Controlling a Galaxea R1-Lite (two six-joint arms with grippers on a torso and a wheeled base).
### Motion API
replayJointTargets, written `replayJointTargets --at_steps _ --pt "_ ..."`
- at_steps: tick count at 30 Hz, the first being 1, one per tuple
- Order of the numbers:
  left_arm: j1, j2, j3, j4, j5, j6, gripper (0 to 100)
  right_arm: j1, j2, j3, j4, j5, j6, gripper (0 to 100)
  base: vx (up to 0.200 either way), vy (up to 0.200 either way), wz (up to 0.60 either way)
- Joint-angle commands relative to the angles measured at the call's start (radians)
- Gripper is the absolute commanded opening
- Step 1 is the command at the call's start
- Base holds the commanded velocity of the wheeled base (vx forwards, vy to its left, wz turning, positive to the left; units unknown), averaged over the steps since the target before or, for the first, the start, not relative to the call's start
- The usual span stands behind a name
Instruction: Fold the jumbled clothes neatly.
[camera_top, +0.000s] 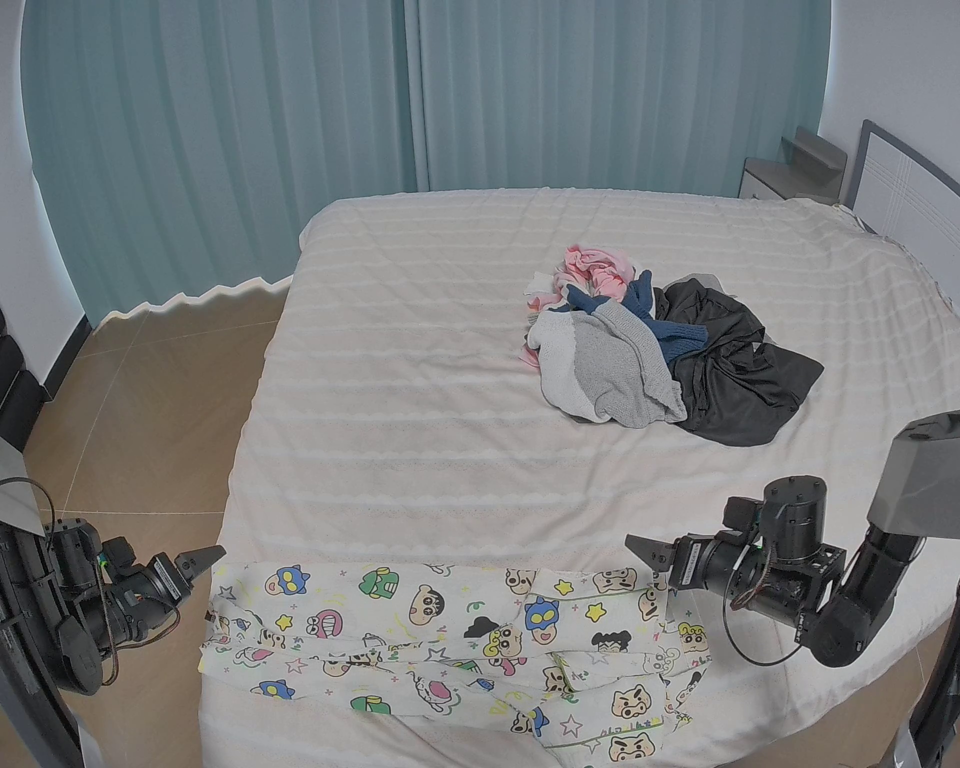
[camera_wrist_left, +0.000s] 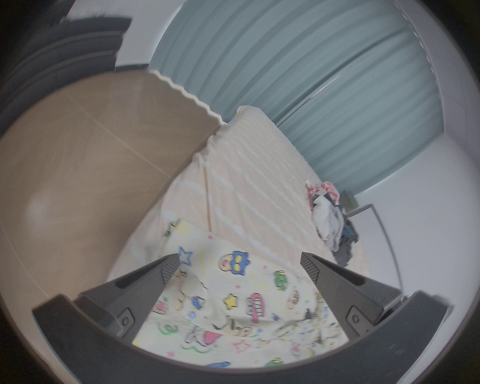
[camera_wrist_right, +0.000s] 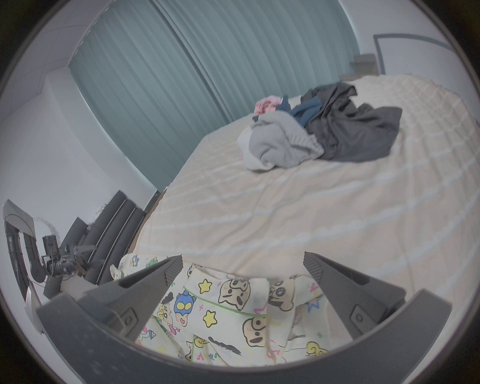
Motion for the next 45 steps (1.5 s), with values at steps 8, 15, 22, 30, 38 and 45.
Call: replayJointTargets --at_steps 8,15,22,30,38,45 --pt "-0.02 0.107 0.007 0.008 0.128 0.358 100 0.015 -0.373 0.234 -0.01 -0.14 0.002 100 0.0 0.0 0.0" --pt "-0.012 0.146 -0.116 0.159 0.145 0.47 100 0.015 -0.408 0.308 -0.019 -0.14 0.003 100 0.0 0.0 0.0" --pt "-0.011 -0.071 -0.423 0.78 0.106 0.367 100 0.023 -0.397 0.314 -0.029 -0.132 0.012 100 0.0 0.0 0.0" --pt "0.014 -0.145 -0.57 1.171 0.011 0.526 100 0.042 -0.39 0.336 -0.027 -0.134 0.014 100 0.0 0.0 0.0" --pt "0.009 -0.101 -0.57 1.189 0.002 0.572 100 0.06 -0.388 0.342 -0.029 -0.137 0.016 100 0.0 0.0 0.0" --pt "0.006 0.007 -0.578 1.188 0.022 0.654 100 0.084 -0.368 0.365 -0.068 -0.137 0.014 100 0.0 0.0 0.0"
